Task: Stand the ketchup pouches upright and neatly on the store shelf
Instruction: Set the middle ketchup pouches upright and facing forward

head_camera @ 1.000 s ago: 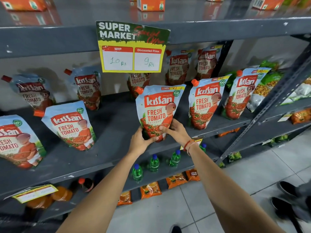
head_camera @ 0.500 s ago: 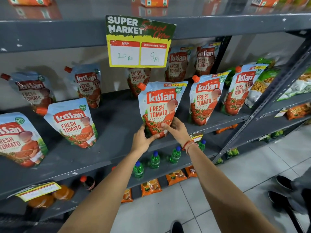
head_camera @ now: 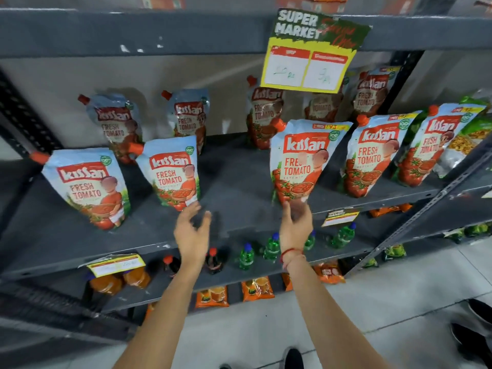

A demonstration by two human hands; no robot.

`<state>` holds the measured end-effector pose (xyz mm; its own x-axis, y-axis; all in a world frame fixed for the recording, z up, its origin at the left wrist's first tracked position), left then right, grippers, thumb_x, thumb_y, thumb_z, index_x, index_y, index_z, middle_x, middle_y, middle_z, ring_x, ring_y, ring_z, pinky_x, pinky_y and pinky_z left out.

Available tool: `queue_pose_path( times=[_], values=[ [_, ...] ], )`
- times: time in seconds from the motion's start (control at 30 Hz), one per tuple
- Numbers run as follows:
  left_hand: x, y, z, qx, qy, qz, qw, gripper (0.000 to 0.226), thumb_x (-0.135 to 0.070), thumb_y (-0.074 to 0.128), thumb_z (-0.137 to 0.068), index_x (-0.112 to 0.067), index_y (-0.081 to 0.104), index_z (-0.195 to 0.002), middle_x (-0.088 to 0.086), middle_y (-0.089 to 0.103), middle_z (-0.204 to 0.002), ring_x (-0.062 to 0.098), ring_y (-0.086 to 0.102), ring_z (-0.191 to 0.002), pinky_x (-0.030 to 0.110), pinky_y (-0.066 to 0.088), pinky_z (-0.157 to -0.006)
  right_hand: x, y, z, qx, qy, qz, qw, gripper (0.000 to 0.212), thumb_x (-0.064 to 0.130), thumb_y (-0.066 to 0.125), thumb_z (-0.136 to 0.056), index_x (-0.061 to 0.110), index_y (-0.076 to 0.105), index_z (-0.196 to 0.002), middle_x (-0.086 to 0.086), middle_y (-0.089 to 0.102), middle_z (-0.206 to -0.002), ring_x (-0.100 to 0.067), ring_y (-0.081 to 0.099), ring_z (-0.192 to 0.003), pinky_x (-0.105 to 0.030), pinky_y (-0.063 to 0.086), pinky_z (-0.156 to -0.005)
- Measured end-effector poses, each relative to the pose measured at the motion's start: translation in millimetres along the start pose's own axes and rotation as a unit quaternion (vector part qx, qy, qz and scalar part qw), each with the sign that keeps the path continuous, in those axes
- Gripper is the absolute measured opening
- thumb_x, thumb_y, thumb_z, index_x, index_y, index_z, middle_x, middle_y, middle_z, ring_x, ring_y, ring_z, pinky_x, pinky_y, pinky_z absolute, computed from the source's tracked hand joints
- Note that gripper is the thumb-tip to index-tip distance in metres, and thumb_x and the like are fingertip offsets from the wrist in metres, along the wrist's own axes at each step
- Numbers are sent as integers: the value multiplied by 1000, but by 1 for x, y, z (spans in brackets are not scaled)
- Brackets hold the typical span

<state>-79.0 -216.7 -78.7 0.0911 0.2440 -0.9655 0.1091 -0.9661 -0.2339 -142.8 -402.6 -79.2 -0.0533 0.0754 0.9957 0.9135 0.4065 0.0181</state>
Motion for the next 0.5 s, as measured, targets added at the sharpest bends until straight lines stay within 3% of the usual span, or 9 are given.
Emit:
queue_pose_path(
  times=[0.07, 0.13, 0.27, 0.37, 0.5],
  values=[
    [12, -29, -6, -68, -27, 35, 997, 33, -14, 66, -84, -8, 57, -115, 11, 62, -120, 25, 58, -113, 24, 42, -93, 3, 25, 21, 64, 11, -6, 998, 12, 9, 66, -84, 9, 60, -94, -8, 63, -90, -19, 60, -82, -15, 50, -72],
    [20, -53, -20, -90, -47, 24, 995, 43, -17, 70, -81, -9, 54, -119, 9, 59, -122, 25, 57, -113, 23, 42, -93, 7, 54, 37, 191, 38, 8, 981, 25, 14, 71, -81, 7, 60, -102, -8, 62, -96, -18, 58, -86, -8, 46, -68],
    [32, -82, -58, 10, -71, -48, 996, 81, -23, 79, -71, -7, 37, -138, 12, 44, -143, 26, 45, -128, 36, 39, -104, 14, 106, 56, 431, 33, 116, 894, 66, 34, 76, -76, 17, 46, -132, -2, 51, -121, -14, 51, -105, -20, 42, -82],
    [32, -90, -78, 105, -70, -44, 991, 95, -17, 79, -70, -7, 22, -146, 11, 33, -151, 26, 34, -137, 39, 33, -111, 17, 137, 61, 492, 9, 123, 862, 75, 30, 76, -76, 17, 36, -139, -2, 49, -129, -12, 50, -110, -24, 42, -90],
    [25, -90, -95, 177, -27, -120, 977, 77, -15, 78, -71, -5, 38, -137, 16, 52, -136, 28, 49, -124, 34, 40, -102, 14, 156, 57, 505, 8, 140, 852, 59, 31, 70, -82, 16, 41, -132, -5, 58, -128, -18, 54, -116, -29, 43, -97]
  ],
)
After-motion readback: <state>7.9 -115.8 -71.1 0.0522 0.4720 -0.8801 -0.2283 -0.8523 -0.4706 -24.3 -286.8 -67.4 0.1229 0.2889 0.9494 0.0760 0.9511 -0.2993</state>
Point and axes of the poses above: each hand's wrist, its own z-axis away from the middle knuckle, its own y-axis out of the palm, x = y × z, the point moved 1 cm from there along -z, towards the middle knuckle
